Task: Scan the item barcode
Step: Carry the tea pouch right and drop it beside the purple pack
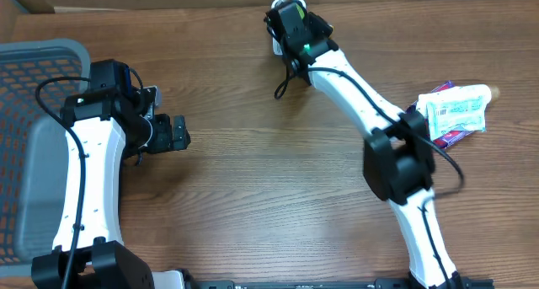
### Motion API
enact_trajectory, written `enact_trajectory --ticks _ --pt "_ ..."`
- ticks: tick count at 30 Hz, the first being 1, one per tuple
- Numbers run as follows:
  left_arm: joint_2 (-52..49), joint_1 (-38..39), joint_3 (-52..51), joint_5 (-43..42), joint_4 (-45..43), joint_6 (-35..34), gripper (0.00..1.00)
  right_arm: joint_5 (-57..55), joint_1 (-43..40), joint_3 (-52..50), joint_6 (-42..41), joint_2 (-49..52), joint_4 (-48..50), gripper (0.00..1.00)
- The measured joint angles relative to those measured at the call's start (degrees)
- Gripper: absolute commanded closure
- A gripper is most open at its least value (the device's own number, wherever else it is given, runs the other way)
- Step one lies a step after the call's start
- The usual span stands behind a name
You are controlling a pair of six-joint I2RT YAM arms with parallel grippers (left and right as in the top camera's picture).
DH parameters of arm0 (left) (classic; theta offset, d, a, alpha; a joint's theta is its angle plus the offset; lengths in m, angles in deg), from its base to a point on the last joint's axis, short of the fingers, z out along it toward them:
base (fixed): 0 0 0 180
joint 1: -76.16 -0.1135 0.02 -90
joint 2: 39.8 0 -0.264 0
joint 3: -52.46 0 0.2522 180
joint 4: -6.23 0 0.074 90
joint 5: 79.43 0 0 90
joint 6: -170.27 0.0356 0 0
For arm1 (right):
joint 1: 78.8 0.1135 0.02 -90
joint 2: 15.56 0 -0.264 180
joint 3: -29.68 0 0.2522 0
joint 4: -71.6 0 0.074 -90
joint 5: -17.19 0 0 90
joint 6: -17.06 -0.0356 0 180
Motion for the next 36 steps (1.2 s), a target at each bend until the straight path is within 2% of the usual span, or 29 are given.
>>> enact_trajectory --ticks 5,7,10,12,17,24,27,29,31,32,33,34,36 --pt "0.0 0.0 0.0 0.0 0.0 0.0 0.00 6.4 1.7 0.2 -13.2 -17.1 -16.1 0.95" --pt "0.0 0.0 0.0 0.0 0.0 0.0 0.00 10.7 0.9 0.5 -18.3 -24.5 -22.9 0.91" --pt "0.0 0.0 0.0 0.0 0.0 0.0 0.00 17.1 -3.9 1.6 -26.0 -33.7 -32.1 0.84" --pt "0.0 0.0 0.0 0.0 0.0 0.0 0.00 19.5 -9.0 2.0 -30.1 -37.1 -36.4 0.84" --pt "0.0 0.0 0.0 0.0 0.0 0.0 0.00 23.6 -25.9 1.7 -40.8 -37.8 -46.1 0.95" --pt "0.0 0.0 0.0 0.0 0.0 0.0 0.00 33.2 -43.8 -10.3 -48.6 -34.0 -43.2 0.94" --pt "0.0 0.0 0.0 0.0 0.0 0.0 0.00 39.4 -48.7 -18.6 -49.9 -32.7 -38.4 0.85" --pt "0.0 0.0 0.0 0.0 0.0 0.0 0.00 44.0 -50.8 -25.5 -50.4 -32.2 -33.6 0.69" --pt "0.0 0.0 0.0 0.0 0.0 0.0 0.00 48.0 -51.4 -31.0 -50.7 -31.8 -30.3 0.62" --pt "0.0 0.0 0.0 0.0 0.0 0.0 0.00 50.4 -51.4 -33.6 -50.6 -31.8 -28.5 0.54" --pt "0.0 0.0 0.0 0.0 0.0 0.0 0.00 53.2 -51.2 -35.9 -50.9 -31.7 -26.7 0.39" --pt "0.0 0.0 0.0 0.0 0.0 0.0 0.00 55.2 -51.1 -37.4 -51.3 -31.7 -25.4 0.32" --pt "0.0 0.0 0.0 0.0 0.0 0.0 0.01 59.4 -51.0 -39.3 -51.1 -31.7 -23.1 0.27"
